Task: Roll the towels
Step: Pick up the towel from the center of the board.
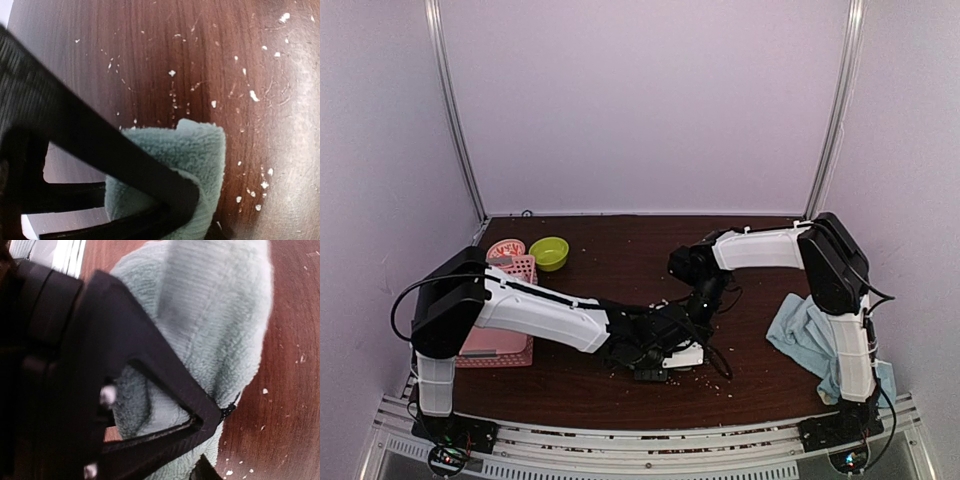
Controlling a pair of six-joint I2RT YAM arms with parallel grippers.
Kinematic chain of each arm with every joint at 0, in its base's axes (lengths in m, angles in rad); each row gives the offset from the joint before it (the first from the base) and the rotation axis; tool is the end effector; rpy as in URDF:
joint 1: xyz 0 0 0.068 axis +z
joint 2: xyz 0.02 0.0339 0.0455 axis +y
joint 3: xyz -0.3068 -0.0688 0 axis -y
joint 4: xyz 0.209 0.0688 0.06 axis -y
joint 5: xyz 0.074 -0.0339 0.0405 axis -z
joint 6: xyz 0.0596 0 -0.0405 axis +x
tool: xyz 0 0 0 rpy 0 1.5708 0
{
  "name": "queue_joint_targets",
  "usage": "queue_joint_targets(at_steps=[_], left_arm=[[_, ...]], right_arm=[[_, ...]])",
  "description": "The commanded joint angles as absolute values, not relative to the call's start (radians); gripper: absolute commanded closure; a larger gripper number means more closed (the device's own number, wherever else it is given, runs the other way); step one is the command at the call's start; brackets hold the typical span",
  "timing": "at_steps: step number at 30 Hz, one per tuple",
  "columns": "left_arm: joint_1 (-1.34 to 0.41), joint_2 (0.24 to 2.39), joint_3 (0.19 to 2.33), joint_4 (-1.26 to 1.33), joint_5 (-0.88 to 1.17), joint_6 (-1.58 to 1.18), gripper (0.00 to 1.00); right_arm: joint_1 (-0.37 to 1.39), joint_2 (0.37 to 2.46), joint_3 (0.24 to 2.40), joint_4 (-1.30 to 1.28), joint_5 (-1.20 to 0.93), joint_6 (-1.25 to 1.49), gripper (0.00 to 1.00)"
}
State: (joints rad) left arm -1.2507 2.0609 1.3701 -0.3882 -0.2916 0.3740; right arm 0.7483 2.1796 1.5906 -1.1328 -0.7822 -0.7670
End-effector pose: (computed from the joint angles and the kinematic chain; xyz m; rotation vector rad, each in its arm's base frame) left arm 0.1502 -0.3986 0.1817 1.8045 1.8405 0.0681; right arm 0.2536 0.2928 0.1840 1.8475 -2.0792 -1.1483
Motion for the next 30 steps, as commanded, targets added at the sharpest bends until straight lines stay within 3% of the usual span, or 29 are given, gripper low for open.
queue_joint_targets(at_steps=[1,6,7,8,9,10,17,25,30], left_arm=[[-1.229,2.081,1.337,-0.400,-0.352,0.390,0.76],[-1.229,2.029,1.295,-0.344,-0.339,0.410,0.91],[-1.229,2.020,1.291,-0.332,-0.341,0.413,0.93],[-1.229,2.010,1.288,-0.320,-0.342,0.416,0.95],[-1.228,2.000,1.286,-0.310,-0.341,0.420,0.96],[-1.227,1.990,1.286,-0.303,-0.342,0.423,0.97],[-1.217,1.870,1.278,-0.317,-0.379,0.435,1.00],[-1.125,1.568,1.099,-0.298,-0.411,0.465,1.00],[-0.985,1.423,0.965,-0.308,-0.345,0.521,1.00]], right_arm=[[0.760,2.151,1.528,-1.227,-0.709,-0.820,0.67],[0.760,2.045,1.561,-1.355,-0.752,-0.891,0.54],[0.759,2.015,1.561,-1.357,-0.751,-0.889,0.47],[0.759,1.981,1.562,-1.356,-0.743,-0.889,0.33],[0.760,1.948,1.564,-1.357,-0.730,-0.889,0.04],[0.758,1.913,1.567,-1.357,-0.709,-0.883,0.01],[0.607,1.765,1.632,-1.327,-0.621,-0.837,0.00],[0.480,1.637,1.337,-0.870,-0.688,-0.617,0.00],[0.474,1.634,1.286,-0.813,-0.704,-0.598,0.00]])
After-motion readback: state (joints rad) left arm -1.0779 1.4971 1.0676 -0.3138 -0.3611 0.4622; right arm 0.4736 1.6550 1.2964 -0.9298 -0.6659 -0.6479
